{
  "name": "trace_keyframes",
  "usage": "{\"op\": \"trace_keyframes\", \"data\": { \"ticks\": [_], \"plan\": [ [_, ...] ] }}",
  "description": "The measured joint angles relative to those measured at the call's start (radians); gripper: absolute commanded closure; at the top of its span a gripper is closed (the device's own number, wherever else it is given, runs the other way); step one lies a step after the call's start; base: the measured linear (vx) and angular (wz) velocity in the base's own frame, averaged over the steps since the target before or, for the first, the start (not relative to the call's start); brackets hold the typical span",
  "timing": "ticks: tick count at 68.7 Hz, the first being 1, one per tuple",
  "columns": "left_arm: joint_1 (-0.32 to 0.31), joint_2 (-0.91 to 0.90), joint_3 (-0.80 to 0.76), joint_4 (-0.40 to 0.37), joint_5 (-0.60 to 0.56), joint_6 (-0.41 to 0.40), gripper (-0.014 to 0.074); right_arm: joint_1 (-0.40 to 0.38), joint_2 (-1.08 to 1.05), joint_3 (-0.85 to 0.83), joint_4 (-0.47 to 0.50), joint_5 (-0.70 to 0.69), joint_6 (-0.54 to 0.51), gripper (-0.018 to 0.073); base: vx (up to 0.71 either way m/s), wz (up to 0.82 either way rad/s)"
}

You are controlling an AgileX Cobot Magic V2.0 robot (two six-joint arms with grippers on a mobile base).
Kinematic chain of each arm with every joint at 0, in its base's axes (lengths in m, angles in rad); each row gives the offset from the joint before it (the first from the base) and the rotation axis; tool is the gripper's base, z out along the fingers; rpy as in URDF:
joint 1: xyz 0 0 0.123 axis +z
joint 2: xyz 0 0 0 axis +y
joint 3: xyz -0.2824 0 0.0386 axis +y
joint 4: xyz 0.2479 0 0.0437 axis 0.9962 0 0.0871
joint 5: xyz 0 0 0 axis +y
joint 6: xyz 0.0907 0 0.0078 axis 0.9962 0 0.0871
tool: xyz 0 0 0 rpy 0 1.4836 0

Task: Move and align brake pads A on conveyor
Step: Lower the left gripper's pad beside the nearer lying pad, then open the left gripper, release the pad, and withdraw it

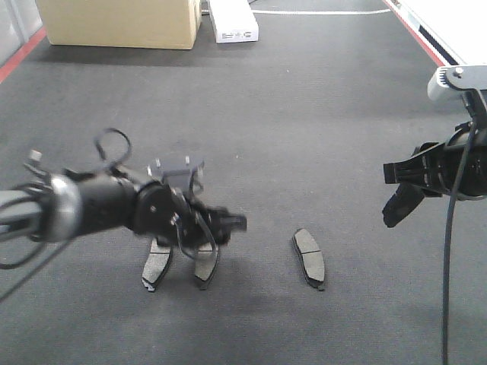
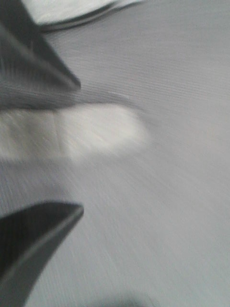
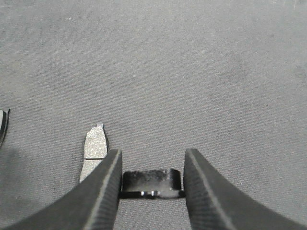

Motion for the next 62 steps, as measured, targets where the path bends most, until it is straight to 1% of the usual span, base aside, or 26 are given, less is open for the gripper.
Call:
{"op": "trace_keyframes", "data": {
  "ticks": [1,5,10,14,19,27,38,45,62],
  "plan": [
    [0.000,-0.015,0.000,0.000,-0.001,0.000,0.0088,0.000,0.000,0.000,0.000,0.000,0.000,0.0555,0.00,0.00],
    [0.000,-0.052,0.000,0.043,0.002,0.000,0.0105,0.000,0.000,0.000,0.000,0.000,0.000,0.0555,0.00,0.00],
    [-0.004,-0.119,0.002,0.110,0.029,0.000,0.0145,0.000,0.000,0.000,0.000,0.000,0.000,0.0555,0.00,0.00],
    [-0.010,-0.175,0.017,0.159,0.041,0.000,0.0190,0.000,0.000,0.000,0.000,0.000,0.000,0.0555,0.00,0.00],
    [-0.025,-0.266,0.058,0.208,0.049,0.000,0.0267,0.000,0.000,0.000,0.000,0.000,0.000,0.0555,0.00,0.00],
    [-0.046,-0.413,0.145,0.239,0.036,0.000,0.0412,0.000,0.000,0.000,0.000,0.000,0.000,0.0555,0.00,0.00],
    [-0.046,-0.629,0.296,0.265,-0.014,0.000,0.0598,0.000,0.000,0.000,0.000,0.000,0.000,0.0555,0.00,0.00],
    [-0.046,-0.750,0.386,0.278,-0.037,0.000,0.0605,0.000,0.000,0.000,0.000,0.000,0.000,0.0555,0.00,0.00],
    [-0.046,-1.017,0.594,0.283,-0.049,0.000,0.0603,0.000,0.000,0.000,0.000,0.001,0.000,0.0555,0.00,0.00]
  ]
}}
